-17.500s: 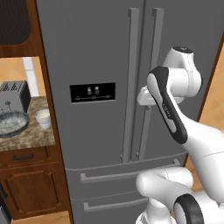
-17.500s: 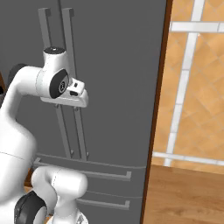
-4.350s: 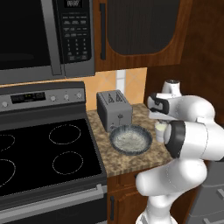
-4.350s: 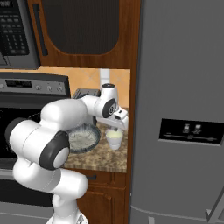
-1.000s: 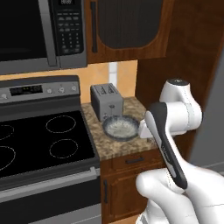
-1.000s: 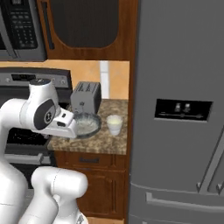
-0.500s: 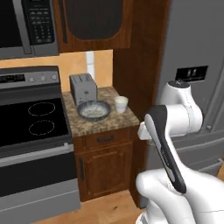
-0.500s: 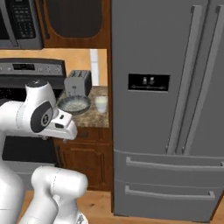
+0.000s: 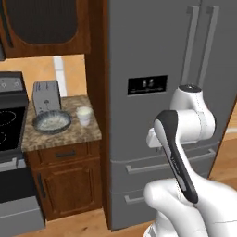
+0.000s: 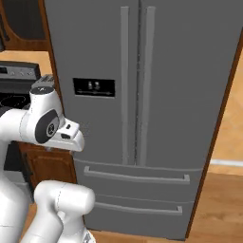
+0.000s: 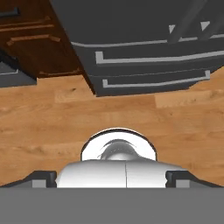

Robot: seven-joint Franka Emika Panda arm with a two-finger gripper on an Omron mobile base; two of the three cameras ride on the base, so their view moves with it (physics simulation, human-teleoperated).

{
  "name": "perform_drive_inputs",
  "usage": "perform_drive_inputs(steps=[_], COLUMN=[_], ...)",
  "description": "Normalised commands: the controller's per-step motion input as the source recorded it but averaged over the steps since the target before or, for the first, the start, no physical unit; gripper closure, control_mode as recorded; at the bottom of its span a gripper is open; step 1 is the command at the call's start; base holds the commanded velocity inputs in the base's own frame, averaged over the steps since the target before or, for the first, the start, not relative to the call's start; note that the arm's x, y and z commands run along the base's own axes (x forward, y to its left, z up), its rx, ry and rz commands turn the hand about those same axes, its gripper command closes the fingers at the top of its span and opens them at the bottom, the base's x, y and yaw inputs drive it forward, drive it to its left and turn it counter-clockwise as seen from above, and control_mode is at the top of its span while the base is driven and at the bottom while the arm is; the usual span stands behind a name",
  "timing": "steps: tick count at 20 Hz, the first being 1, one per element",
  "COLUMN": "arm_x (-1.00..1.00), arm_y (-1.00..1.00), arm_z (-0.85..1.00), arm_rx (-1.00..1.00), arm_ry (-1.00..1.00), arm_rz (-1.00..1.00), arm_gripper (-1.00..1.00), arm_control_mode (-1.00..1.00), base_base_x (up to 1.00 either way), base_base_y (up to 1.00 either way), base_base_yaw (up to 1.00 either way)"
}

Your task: Grab a lemon wedge from the fridge and one ice cube from the ice bowl, and put them in the glass of lemonade.

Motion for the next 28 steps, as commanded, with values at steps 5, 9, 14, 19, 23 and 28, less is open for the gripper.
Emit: perform_drive_inputs(steps=[5, 9, 14, 19, 23, 28], arm_x=[0.00, 0.00, 0.00, 0.00, 0.00, 0.00], arm_y=[0.00, 0.00, 0.00, 0.00, 0.00, 0.00], arm_z=[0.00, 0.00, 0.00, 0.00, 0.00, 0.00], arm_rx=[0.00, 0.00, 0.00, 0.00, 0.00, 0.00], arm_ry=[0.00, 0.00, 0.00, 0.00, 0.00, 0.00], arm_rz=[0.00, 0.00, 0.00, 0.00, 0.00, 0.00], arm_gripper=[-1.00, -1.00, -1.00, -1.00, -1.00, -1.00], arm_control_mode=[1.00, 1.00, 1.00, 1.00, 1.00, 1.00], base_base_x=[0.00, 0.00, 0.00, 0.17, -0.26, -0.34], base_base_y=[-0.98, -0.28, -0.34, -0.47, 0.13, 0.32], base_base_yaw=[0.00, -0.03, 0.00, 0.00, 0.03, 0.09])
